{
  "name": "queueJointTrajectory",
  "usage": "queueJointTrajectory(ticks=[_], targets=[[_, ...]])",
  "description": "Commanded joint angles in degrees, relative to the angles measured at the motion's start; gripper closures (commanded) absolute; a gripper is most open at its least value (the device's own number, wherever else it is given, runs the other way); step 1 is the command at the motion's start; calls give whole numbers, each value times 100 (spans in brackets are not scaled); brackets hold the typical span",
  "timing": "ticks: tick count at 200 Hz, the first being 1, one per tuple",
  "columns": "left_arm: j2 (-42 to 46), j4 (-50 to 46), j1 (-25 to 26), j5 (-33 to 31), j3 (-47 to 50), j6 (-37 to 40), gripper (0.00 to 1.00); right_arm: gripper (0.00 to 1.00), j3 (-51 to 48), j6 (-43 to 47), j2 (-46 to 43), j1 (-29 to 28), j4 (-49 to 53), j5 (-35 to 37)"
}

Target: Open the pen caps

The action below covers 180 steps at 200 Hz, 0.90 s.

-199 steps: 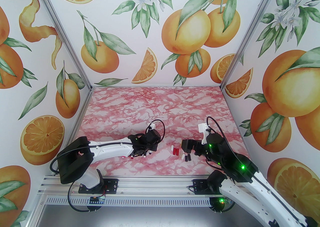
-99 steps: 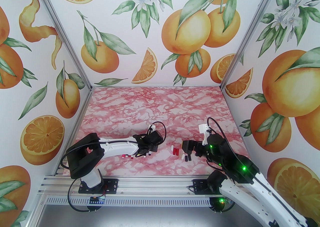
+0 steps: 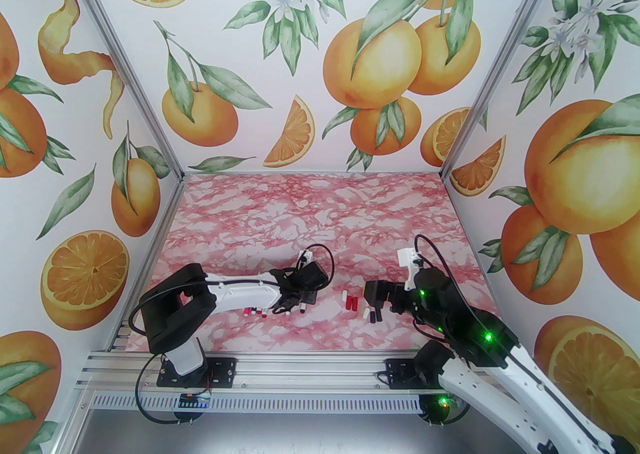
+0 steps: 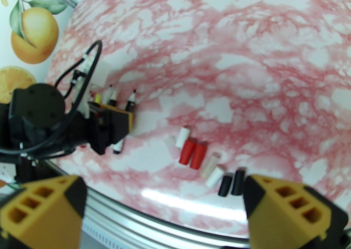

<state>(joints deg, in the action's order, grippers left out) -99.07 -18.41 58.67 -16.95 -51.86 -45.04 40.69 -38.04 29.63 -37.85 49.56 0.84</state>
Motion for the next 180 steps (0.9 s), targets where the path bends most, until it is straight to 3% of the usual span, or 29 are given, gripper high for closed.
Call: queueJointTrajectory(ticks=[1, 50, 103, 129, 152, 180], targets=[[-10, -69, 21, -57, -163, -75, 70, 0, 54, -18, -1, -36, 104, -68], [424, -140, 38, -160, -149, 26, 67, 0, 14, -28, -22, -36, 50, -75], [1753, -628, 46, -708, -135, 478, 62, 0, -106, -11, 157, -35, -529, -206], [2540, -691, -194, -635, -40, 1002, 43, 0, -188, -39, 386, -34, -1111, 258], [3153, -726, -676, -573, 136, 1437, 1, 0, -206, 196, 678, -35, -1742, 417], [3619, -741, -1572, -278, 353, 1911, 0, 0, -303, 359, 1095, -31, -2516, 754]])
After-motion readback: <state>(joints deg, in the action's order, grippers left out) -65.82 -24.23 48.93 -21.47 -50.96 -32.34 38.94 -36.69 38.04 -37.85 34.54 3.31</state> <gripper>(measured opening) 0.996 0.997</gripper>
